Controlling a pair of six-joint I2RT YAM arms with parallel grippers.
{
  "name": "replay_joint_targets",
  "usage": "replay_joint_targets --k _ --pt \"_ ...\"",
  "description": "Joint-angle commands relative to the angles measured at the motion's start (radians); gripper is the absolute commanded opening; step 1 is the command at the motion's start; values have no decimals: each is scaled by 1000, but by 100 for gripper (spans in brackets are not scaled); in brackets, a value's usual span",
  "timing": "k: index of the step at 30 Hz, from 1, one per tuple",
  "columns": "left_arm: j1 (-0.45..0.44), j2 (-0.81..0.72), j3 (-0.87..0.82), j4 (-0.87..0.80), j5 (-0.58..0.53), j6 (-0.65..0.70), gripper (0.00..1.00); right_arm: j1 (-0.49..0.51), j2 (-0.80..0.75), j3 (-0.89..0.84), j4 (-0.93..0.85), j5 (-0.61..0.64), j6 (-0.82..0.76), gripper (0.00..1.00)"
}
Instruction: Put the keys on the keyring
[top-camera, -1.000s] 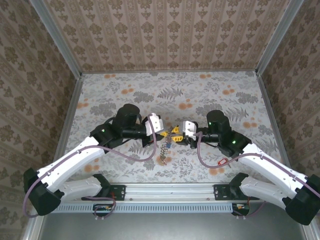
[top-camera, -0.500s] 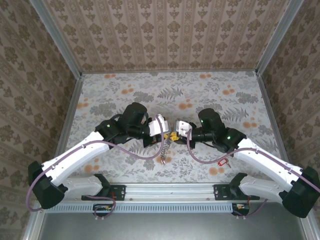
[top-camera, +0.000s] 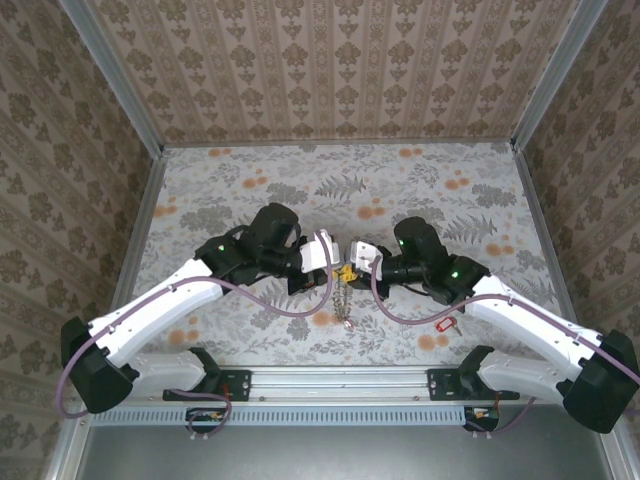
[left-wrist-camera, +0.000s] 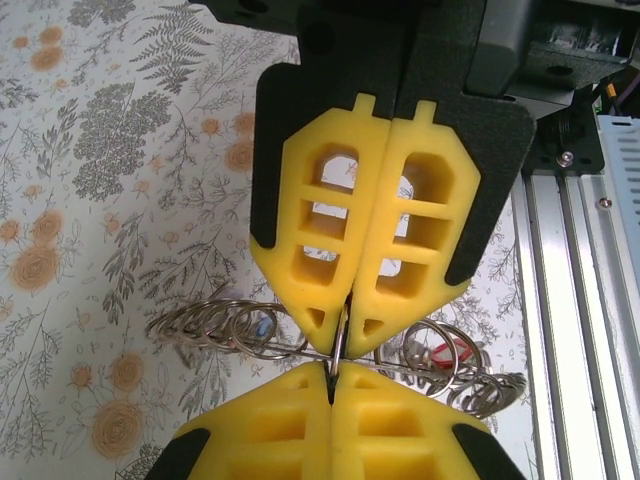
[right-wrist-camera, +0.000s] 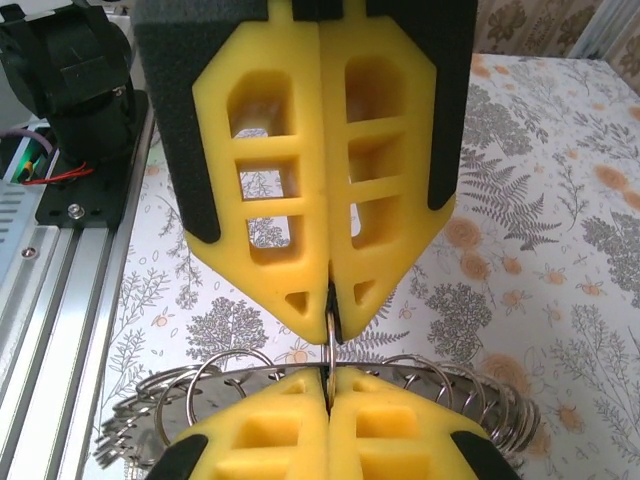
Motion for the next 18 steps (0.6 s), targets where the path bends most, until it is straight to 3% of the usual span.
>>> replay_joint_targets --k 1,2,5,12,18 --pt "1 -23 22 23 34 1 8 3 -13 7 69 -24 21 0" --pt "7 -43 5 44 41 -5 16 -2 -27 -13 108 -36 42 0" --pt "23 -114 -70 129 42 -35 27 -31 -69 -90 280 -110 130 0" --pt "44 -173 -118 164 79 -61 32 -43 -136 -236 638 -194 257 0" --pt "48 -184 -127 224 108 -85 34 -43 -147 -260 687 -235 246 0"
